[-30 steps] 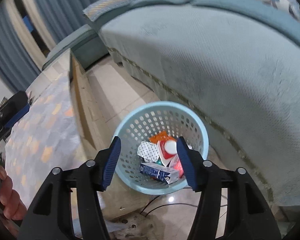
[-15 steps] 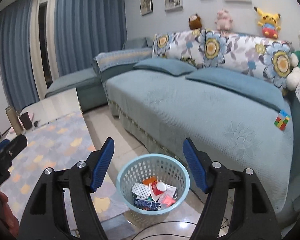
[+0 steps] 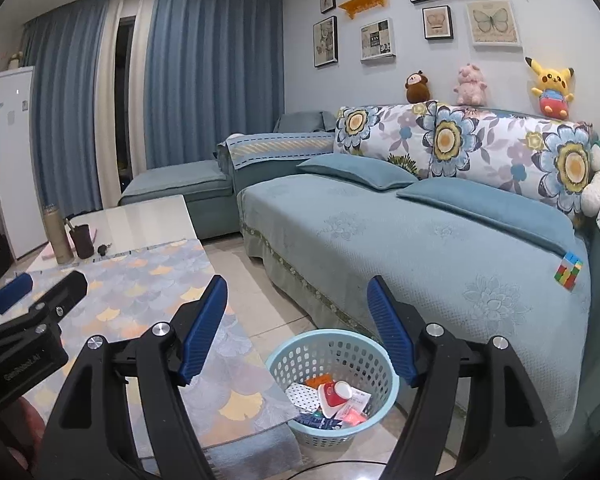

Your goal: Collect trash

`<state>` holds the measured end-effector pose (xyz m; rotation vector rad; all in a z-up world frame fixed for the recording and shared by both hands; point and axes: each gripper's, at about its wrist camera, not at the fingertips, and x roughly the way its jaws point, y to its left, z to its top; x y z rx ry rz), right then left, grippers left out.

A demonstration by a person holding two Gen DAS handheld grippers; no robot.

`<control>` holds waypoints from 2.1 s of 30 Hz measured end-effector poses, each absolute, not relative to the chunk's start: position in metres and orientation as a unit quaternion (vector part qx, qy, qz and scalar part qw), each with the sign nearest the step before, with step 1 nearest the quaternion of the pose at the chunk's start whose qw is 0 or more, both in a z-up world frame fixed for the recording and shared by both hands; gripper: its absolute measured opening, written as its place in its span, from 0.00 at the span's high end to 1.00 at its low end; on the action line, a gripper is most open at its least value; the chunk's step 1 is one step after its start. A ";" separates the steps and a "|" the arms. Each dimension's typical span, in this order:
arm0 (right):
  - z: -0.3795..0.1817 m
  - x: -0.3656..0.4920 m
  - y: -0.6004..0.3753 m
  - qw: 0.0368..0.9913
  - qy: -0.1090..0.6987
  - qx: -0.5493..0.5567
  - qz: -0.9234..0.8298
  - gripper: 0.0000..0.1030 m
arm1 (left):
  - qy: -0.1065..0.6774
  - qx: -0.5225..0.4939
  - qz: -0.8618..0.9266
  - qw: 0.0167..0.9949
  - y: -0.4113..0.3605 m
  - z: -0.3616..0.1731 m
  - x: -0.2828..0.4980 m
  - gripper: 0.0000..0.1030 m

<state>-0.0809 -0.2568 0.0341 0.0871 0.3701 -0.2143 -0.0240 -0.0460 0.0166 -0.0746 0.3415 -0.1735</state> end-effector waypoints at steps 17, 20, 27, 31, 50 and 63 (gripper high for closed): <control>0.021 -0.071 -0.253 0.973 0.203 0.044 -0.097 0.31 | 0.190 -0.028 -0.060 0.980 -0.050 0.002 -0.018 0.08; 0.020 -0.070 -0.252 0.973 0.206 0.044 -0.096 0.31 | 0.184 -0.028 -0.063 0.981 -0.053 0.003 -0.021 0.08; 0.019 -0.069 -0.247 0.974 0.206 0.040 -0.087 0.26 | 0.190 -0.032 -0.063 0.979 -0.053 0.001 -0.019 0.07; 0.018 -0.068 -0.248 0.974 0.208 0.043 -0.084 0.24 | 0.192 -0.035 -0.061 0.979 -0.053 0.000 -0.020 0.07; 0.019 -0.071 -0.242 0.975 0.205 0.037 -0.081 0.19 | 0.201 -0.060 -0.058 0.976 -0.051 -0.001 -0.018 0.07; 0.019 -0.068 -0.245 0.974 0.208 0.044 -0.080 0.17 | 0.202 -0.063 -0.057 0.976 -0.051 -0.002 -0.019 0.07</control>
